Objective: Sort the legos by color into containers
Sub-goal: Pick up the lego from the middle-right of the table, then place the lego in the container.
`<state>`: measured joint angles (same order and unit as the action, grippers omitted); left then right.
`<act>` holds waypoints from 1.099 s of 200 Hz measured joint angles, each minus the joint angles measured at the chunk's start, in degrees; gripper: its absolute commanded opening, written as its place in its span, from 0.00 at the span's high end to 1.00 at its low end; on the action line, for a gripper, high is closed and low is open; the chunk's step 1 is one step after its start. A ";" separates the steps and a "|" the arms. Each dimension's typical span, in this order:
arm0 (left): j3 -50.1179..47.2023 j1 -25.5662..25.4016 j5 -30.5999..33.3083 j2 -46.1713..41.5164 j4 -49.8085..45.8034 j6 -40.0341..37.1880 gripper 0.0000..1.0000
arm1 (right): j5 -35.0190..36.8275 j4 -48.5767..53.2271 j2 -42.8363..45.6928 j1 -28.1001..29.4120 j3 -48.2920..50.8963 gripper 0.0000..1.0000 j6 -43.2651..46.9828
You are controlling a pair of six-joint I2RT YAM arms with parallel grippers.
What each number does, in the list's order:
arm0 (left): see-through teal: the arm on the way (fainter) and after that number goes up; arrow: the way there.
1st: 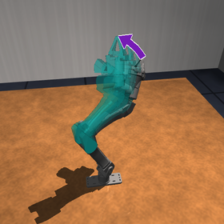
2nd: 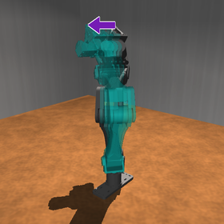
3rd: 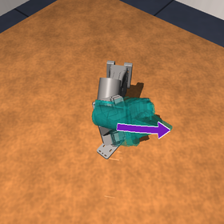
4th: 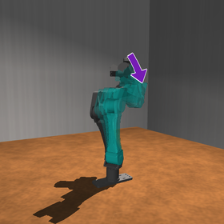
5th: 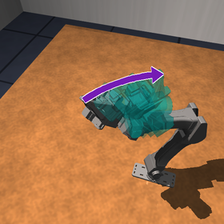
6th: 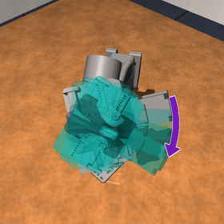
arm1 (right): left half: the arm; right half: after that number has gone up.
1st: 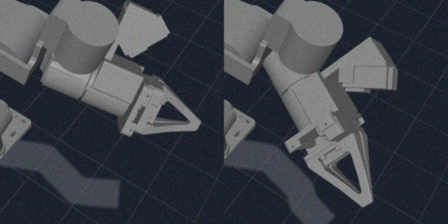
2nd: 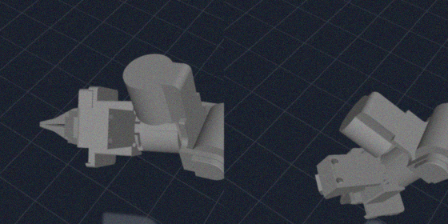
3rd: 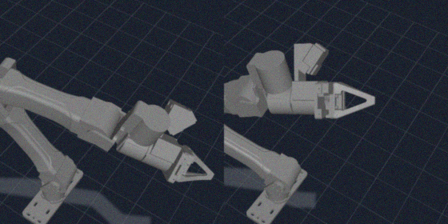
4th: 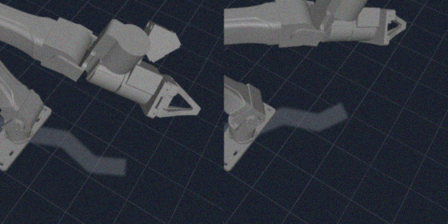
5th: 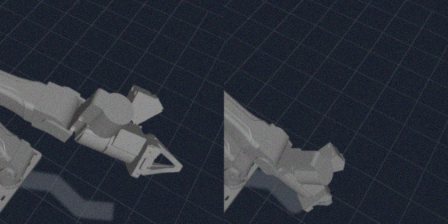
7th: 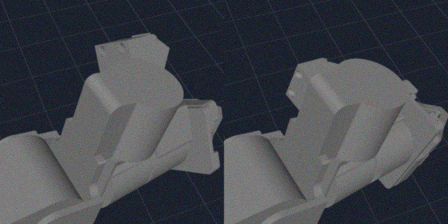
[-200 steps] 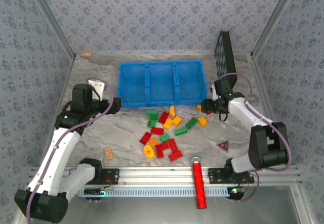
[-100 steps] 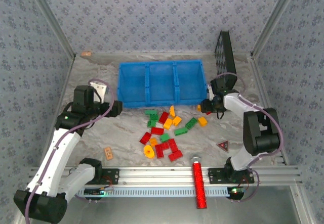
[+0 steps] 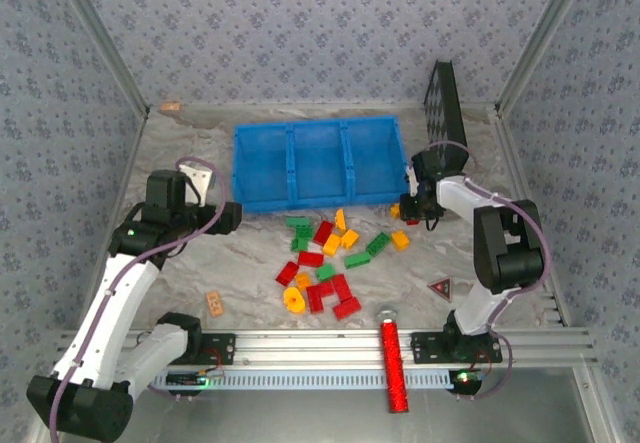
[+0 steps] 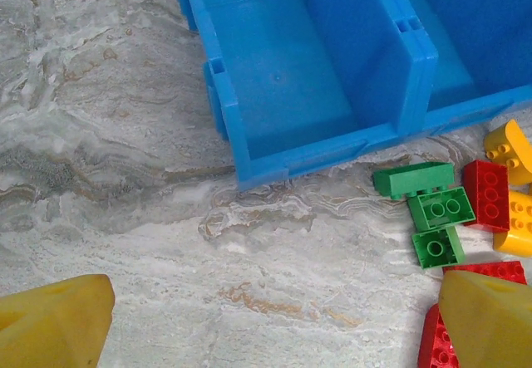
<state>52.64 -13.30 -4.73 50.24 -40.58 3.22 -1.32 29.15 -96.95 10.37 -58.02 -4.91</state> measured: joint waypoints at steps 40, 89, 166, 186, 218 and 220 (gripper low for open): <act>0.00 0.00 -0.11 0.00 -0.02 -0.39 0.00 | 0.15 7.56 7.04 2.19 -0.50 0.74 -2.36; 0.00 -0.68 -0.57 0.11 -0.02 0.55 0.00 | 1.81 14.08 10.93 6.69 -13.49 0.75 -3.48; -4.48 -13.14 4.20 1.25 0.50 16.83 0.00 | 3.69 12.68 -8.52 7.80 -33.29 0.75 -2.51; -6.45 -19.37 9.07 3.50 1.33 21.94 0.00 | 3.69 12.07 -13.62 7.80 -35.76 0.74 -2.19; -7.30 -26.43 15.91 10.08 5.05 27.39 0.00 | 3.65 11.67 -18.69 7.96 -38.75 0.74 -1.86; -7.30 -26.73 16.26 10.78 5.44 27.74 0.00 | 3.61 11.58 -18.99 7.96 -38.93 0.74 -1.84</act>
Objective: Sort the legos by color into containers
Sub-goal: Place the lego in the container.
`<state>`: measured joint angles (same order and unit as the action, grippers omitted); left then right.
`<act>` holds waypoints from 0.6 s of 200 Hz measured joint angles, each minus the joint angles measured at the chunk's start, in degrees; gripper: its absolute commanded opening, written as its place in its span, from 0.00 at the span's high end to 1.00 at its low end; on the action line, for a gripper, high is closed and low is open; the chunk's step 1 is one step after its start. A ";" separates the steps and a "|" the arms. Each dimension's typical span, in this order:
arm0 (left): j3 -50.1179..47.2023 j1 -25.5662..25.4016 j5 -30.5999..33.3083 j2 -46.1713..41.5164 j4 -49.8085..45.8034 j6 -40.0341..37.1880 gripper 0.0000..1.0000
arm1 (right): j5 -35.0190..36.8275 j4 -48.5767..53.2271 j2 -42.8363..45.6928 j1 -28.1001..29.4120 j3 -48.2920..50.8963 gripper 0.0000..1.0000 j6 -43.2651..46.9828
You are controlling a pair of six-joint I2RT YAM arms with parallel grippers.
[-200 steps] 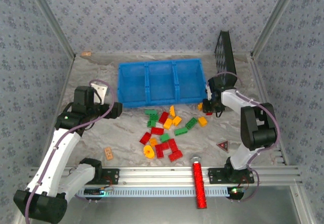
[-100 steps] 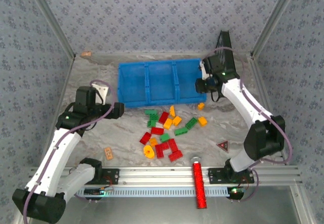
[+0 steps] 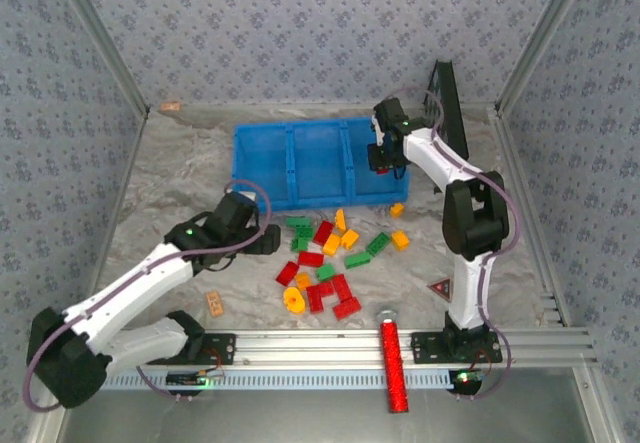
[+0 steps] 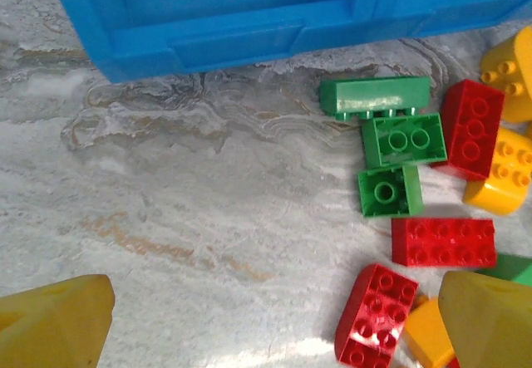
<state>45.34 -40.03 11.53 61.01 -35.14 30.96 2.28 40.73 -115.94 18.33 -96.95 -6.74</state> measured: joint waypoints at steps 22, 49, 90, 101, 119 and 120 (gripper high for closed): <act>0.09 -1.81 2.36 6.34 3.61 2.56 0.01 | -0.13 -0.33 -1.42 0.00 -0.85 0.73 0.35; 1.81 -2.91 3.58 14.32 6.56 5.40 0.03 | -0.13 -0.68 -2.56 -0.02 -0.94 0.71 0.44; 7.13 -4.39 4.28 23.04 11.13 8.44 0.03 | -0.15 -0.87 -3.74 -0.02 -0.92 0.67 1.09; 8.13 -4.68 4.35 24.76 12.22 8.98 0.03 | -0.13 -1.05 -3.74 -0.02 -0.92 0.65 1.25; 9.64 -4.96 4.35 27.50 13.05 9.64 0.03 | -0.17 -1.62 -3.74 -0.07 -0.85 0.61 1.42; 9.70 -4.98 4.35 27.61 13.09 9.66 0.03 | -0.20 -1.66 -3.74 -0.07 -0.83 0.61 1.40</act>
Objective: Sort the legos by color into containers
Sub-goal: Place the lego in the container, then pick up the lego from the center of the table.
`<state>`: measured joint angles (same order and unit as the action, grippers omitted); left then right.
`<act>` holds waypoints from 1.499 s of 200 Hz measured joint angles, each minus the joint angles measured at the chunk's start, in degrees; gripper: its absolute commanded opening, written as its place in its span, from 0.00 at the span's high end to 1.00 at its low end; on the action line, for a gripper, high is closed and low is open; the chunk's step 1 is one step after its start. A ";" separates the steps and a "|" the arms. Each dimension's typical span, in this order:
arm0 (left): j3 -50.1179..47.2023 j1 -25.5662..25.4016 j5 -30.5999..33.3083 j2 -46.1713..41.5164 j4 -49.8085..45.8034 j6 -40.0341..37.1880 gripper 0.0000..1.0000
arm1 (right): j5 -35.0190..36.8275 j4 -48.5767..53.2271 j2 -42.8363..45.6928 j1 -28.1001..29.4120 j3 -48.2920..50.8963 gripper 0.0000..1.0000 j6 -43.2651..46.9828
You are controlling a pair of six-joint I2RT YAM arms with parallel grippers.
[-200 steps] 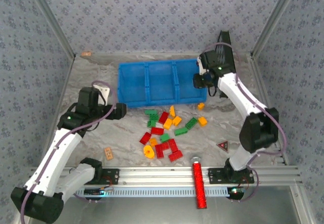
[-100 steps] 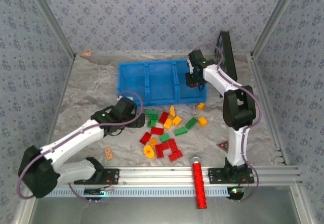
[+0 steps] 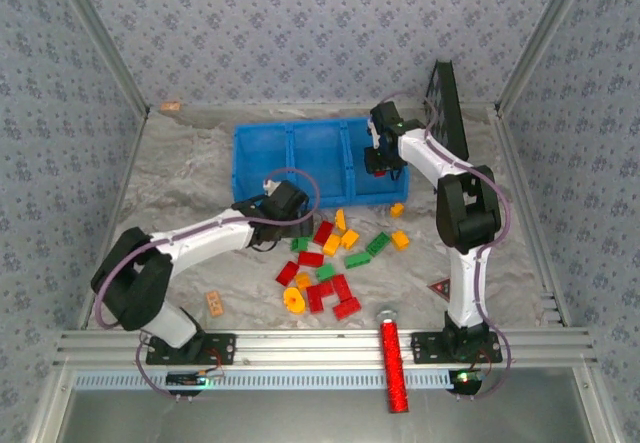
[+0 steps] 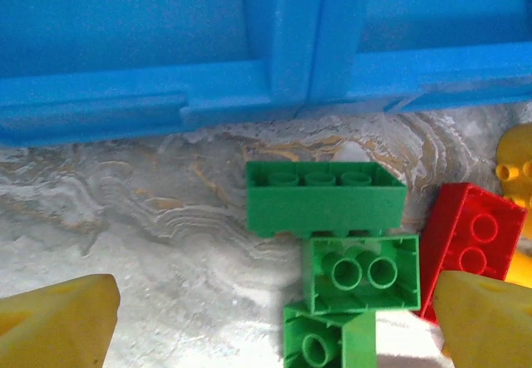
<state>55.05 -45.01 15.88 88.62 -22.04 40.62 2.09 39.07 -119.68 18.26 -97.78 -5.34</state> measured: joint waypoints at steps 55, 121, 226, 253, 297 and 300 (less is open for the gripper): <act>3.32 -0.55 0.04 6.49 0.68 0.98 0.04 | -1.38 -0.72 0.70 0.00 2.34 0.53 0.04; 6.16 -0.55 0.74 11.61 0.87 1.16 0.08 | -1.46 -0.68 9.18 0.74 5.70 0.53 0.04; 8.63 -0.66 3.17 16.74 1.14 2.40 0.34 | -0.61 2.45 33.83 2.14 23.04 0.51 -4.15; 8.63 -0.76 3.23 16.76 1.57 2.34 0.39 | -1.49 3.65 39.63 2.14 31.43 0.50 -7.28; 8.35 -0.81 3.26 16.50 1.64 2.34 0.45 | -3.74 5.11 46.01 1.66 43.25 0.49 -12.44; 8.22 -0.81 3.23 16.39 1.55 2.34 0.45 | -4.02 5.07 46.23 1.57 43.78 0.48 -12.74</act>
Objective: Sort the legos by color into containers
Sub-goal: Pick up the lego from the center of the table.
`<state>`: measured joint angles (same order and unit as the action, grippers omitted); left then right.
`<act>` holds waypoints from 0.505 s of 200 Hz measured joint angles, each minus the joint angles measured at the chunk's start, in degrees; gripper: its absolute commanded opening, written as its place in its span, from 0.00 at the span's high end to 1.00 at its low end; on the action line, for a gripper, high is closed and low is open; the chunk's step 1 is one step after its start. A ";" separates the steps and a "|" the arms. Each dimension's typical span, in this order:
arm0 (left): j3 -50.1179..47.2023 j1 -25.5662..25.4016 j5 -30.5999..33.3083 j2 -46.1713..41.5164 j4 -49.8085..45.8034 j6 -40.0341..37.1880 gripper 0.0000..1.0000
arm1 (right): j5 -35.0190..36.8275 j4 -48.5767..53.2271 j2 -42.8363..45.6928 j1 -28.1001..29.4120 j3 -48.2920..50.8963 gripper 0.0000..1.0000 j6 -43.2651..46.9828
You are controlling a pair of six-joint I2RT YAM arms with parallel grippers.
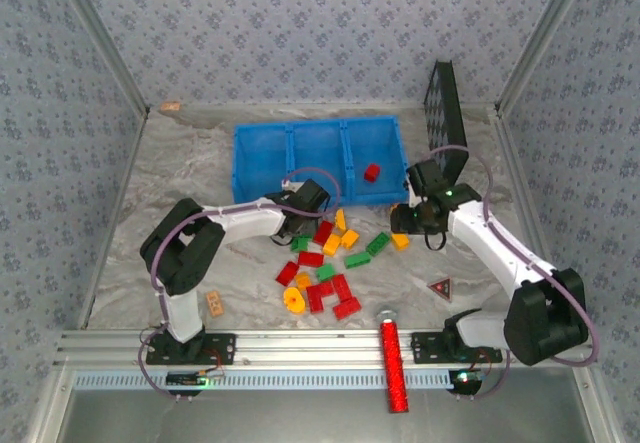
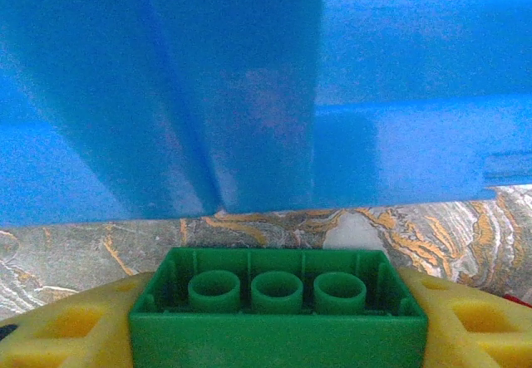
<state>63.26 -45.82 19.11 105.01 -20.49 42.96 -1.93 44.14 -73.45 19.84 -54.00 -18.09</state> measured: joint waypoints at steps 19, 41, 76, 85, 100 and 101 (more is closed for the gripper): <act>-1.22 -0.13 -0.02 -2.27 -1.92 -0.02 0.46 | -1.03 -0.55 0.31 -0.70 2.23 0.45 -1.29; -1.92 -0.33 0.22 -8.22 -5.75 -0.15 0.46 | -2.14 -1.70 0.26 -1.57 3.61 0.40 -2.12; -1.05 -0.20 2.95 -19.71 -10.64 -1.55 0.47 | -3.67 -4.83 -1.27 -2.89 4.39 0.39 -2.29; -0.13 0.20 3.58 -21.46 -11.56 -2.12 0.47 | -3.91 -5.49 -2.05 -2.99 4.63 0.38 -2.29; 1.40 1.38 4.44 -22.84 -12.26 -3.26 0.48 | -4.13 -6.29 -3.65 -3.02 4.90 0.38 -2.27; 1.55 1.55 4.46 -22.88 -12.33 -3.43 0.48 | -4.13 -6.29 -3.65 -3.02 4.90 0.38 -2.27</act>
<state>64.82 -44.27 23.57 82.13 -32.82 39.53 -6.07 37.85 -77.10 16.82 -49.10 -20.36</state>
